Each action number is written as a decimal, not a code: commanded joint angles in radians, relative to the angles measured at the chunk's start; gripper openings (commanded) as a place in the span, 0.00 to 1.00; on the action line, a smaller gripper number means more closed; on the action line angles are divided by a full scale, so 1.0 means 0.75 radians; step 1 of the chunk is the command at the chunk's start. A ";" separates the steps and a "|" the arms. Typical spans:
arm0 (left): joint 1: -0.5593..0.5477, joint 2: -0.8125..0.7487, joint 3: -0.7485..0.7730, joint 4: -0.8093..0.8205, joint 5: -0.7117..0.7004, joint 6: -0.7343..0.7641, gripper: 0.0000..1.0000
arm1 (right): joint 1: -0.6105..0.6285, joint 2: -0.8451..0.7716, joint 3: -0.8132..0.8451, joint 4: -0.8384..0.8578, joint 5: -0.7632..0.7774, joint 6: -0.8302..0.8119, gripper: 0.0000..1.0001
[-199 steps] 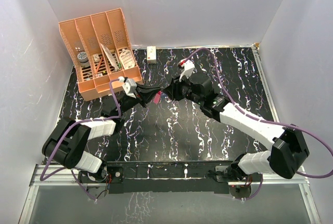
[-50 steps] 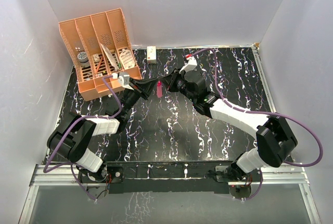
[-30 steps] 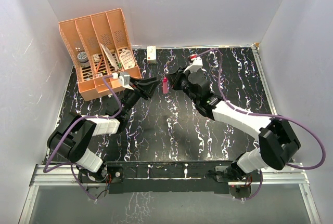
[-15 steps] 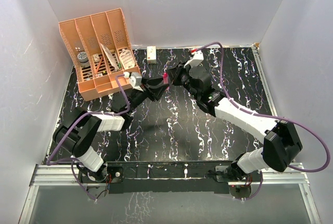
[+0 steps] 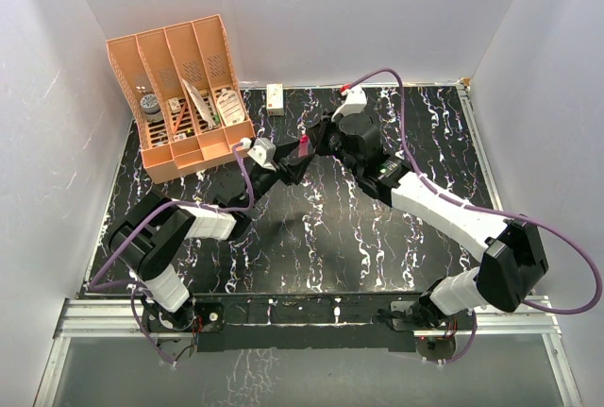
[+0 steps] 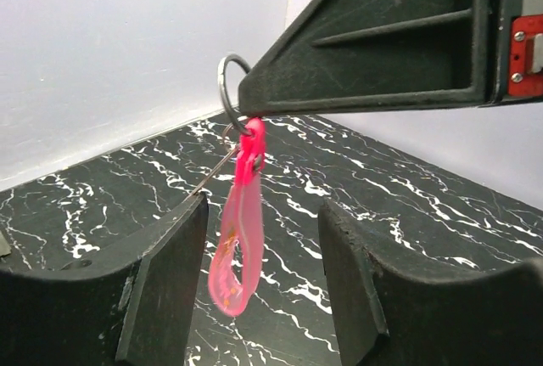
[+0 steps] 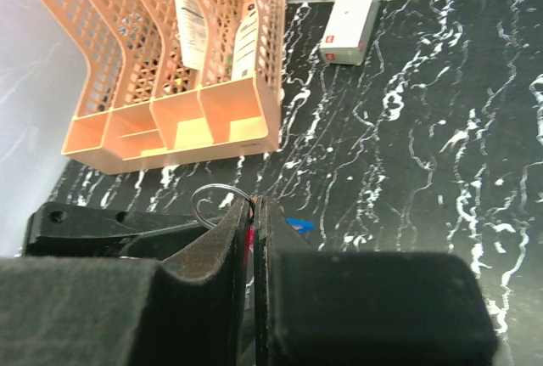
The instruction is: Put the keys on the keyring
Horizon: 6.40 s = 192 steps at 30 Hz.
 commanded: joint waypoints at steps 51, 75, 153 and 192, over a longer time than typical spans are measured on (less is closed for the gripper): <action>-0.006 -0.111 -0.173 0.131 -0.266 0.109 0.54 | 0.231 0.409 0.606 -0.335 0.899 -1.318 0.00; -0.096 0.090 0.074 0.357 -0.261 0.287 0.60 | 0.242 0.518 0.923 -0.842 0.674 -0.897 0.00; -0.131 0.000 0.037 0.356 -0.583 0.605 0.63 | 0.241 0.360 0.847 -0.994 0.583 -0.824 0.00; 0.001 -0.174 -0.067 0.356 0.124 -0.079 0.47 | 0.231 -0.031 0.317 -0.390 0.414 -1.300 0.00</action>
